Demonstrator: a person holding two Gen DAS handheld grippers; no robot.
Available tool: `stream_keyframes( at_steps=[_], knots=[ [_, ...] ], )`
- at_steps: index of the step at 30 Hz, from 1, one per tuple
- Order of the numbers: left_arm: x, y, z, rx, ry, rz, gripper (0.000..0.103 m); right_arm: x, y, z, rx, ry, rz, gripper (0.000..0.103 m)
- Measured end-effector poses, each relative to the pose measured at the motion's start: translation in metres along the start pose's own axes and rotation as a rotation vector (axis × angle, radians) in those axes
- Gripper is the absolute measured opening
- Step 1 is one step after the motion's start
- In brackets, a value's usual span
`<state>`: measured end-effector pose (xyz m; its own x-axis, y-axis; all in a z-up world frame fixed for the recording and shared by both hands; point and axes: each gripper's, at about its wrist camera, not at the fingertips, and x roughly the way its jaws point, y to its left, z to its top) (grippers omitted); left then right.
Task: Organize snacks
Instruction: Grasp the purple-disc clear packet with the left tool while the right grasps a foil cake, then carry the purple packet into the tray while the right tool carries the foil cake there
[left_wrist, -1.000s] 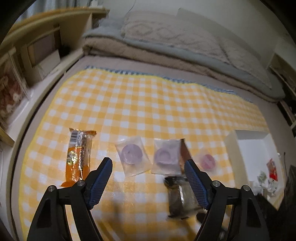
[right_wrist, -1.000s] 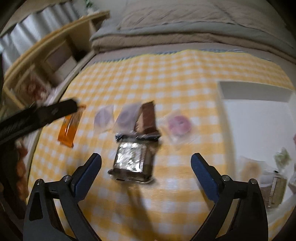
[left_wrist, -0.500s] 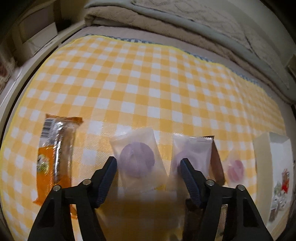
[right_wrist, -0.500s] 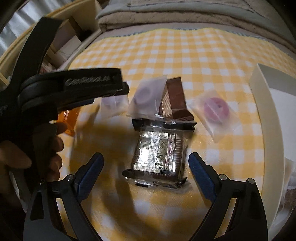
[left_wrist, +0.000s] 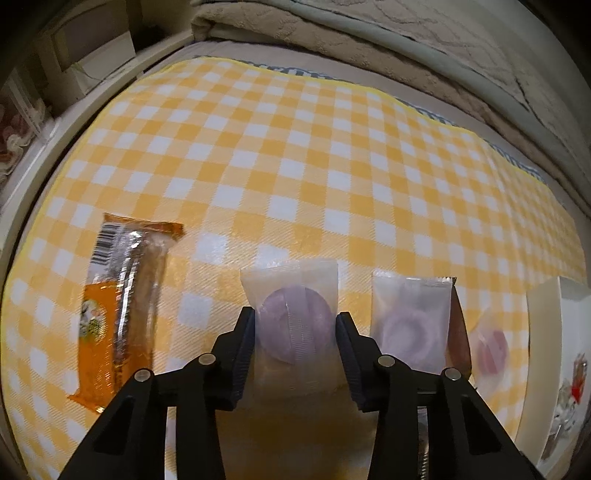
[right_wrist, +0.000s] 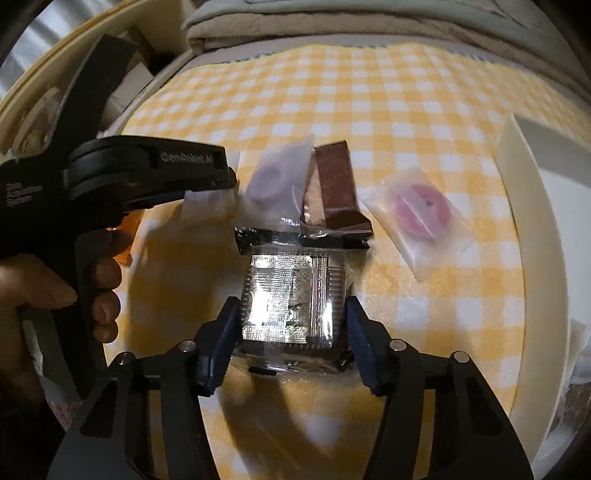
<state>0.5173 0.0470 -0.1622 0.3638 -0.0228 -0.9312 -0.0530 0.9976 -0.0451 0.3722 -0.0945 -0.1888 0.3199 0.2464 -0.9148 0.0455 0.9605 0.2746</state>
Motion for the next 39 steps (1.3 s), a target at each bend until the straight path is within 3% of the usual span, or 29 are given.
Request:
stream_keyframes(
  at_steps=[6, 15, 31, 39],
  knots=[
    [-0.042, 0.000, -0.012, 0.024, -0.091, 0.000, 0.042, -0.013, 0.004, 0.009, -0.029, -0.034, 0.004, 0.055],
    [-0.123, -0.001, -0.032, 0.053, -0.246, -0.017, 0.042, -0.065, 0.006, 0.032, -0.062, -0.191, 0.000, 0.055],
    [-0.258, -0.019, -0.134, 0.106, -0.471, -0.053, 0.042, -0.157, -0.003, 0.041, -0.122, -0.420, -0.045, 0.055],
    [-0.289, -0.037, -0.173, 0.123, -0.525, -0.048, 0.042, -0.189, -0.020, 0.032, -0.155, -0.481, -0.101, 0.055]
  ],
)
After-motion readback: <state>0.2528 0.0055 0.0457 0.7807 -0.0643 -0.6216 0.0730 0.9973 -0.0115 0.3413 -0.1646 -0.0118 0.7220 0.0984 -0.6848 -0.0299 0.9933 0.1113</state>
